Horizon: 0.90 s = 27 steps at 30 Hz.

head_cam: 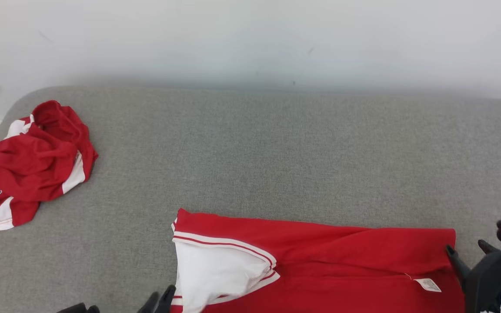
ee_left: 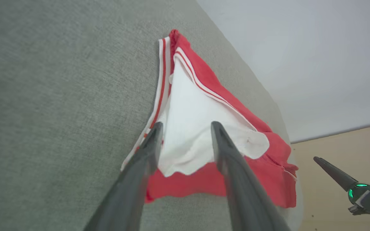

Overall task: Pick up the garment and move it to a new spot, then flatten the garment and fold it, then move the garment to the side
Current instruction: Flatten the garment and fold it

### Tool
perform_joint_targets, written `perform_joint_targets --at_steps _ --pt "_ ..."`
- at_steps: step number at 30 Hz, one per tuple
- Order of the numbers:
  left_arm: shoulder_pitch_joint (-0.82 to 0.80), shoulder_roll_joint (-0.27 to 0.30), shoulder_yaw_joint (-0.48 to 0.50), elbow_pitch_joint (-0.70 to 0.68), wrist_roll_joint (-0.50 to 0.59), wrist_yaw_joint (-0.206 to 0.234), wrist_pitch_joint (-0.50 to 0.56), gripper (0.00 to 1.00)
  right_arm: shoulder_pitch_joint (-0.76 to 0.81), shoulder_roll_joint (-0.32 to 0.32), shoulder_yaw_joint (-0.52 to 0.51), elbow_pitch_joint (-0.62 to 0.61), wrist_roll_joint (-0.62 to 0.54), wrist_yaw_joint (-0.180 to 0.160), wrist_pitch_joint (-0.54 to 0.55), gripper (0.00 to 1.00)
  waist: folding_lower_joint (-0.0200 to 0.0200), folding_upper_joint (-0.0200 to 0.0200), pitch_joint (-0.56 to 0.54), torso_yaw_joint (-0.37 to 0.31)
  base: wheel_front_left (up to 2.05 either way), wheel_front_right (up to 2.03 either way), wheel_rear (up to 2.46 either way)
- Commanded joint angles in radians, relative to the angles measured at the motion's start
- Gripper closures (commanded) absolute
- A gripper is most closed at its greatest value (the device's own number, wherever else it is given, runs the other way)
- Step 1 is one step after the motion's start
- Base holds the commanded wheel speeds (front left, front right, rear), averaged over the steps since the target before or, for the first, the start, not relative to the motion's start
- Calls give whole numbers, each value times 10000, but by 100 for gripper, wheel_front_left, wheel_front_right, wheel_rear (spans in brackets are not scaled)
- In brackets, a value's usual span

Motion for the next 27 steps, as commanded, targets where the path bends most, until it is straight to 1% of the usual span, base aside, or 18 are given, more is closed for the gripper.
perform_joint_targets --at_steps 1,5,7,9,12,13,15,19,22,24,27 --pt "121 -51 25 124 419 -71 -434 0 384 490 -382 -298 -4 11 -378 0 1 0 -291 91 0 0 0" --pt "169 -180 34 459 1103 -125 -1367 0 891 1431 -919 -811 -20 11 -1140 0 1 0 -503 81 0 0 0" --pt "161 -230 183 620 1644 -13 -2030 0 996 2044 -1230 -969 5 11 -1639 0 1 0 -622 66 0 0 0" --pt "166 -378 386 703 2200 87 -2431 0 1073 2696 -1546 -1026 80 11 -2274 0 1 0 -731 67 0 0 0" --pt "130 -679 1150 567 3293 286 -2633 0 1198 3159 -1703 -831 158 11 -3221 0 1 0 -886 105 0 0 0" --pt "130 -679 1150 567 3293 286 -2633 0 1198 3159 -1703 -831 158 11 -3221 0 1 0 -886 105 0 0 0" --pt "224 -984 1850 286 4340 288 -2638 0 1289 3333 -1627 -482 172 11 -3782 0 1 0 -1006 139 0 0 0" --pt "545 -1636 3201 -235 6313 399 -2638 0 1277 3422 -1471 230 92 11 -4901 0 1 0 -1201 186 0 0 0" --pt "815 -2035 4075 -487 7432 364 -2640 0 1150 3459 -1337 717 271 11 -5673 0 1 0 -1313 177 0 0 0" --pt "996 -2231 4573 -513 7969 283 -2641 0 1045 3471 -1180 1063 330 11 -6057 0 1 0 -1364 143 0 0 0" --pt "1240 -2345 4951 -298 8519 104 -2641 0 898 3465 -1070 1502 315 11 -6401 0 1 0 -1423 113 0 0 0"
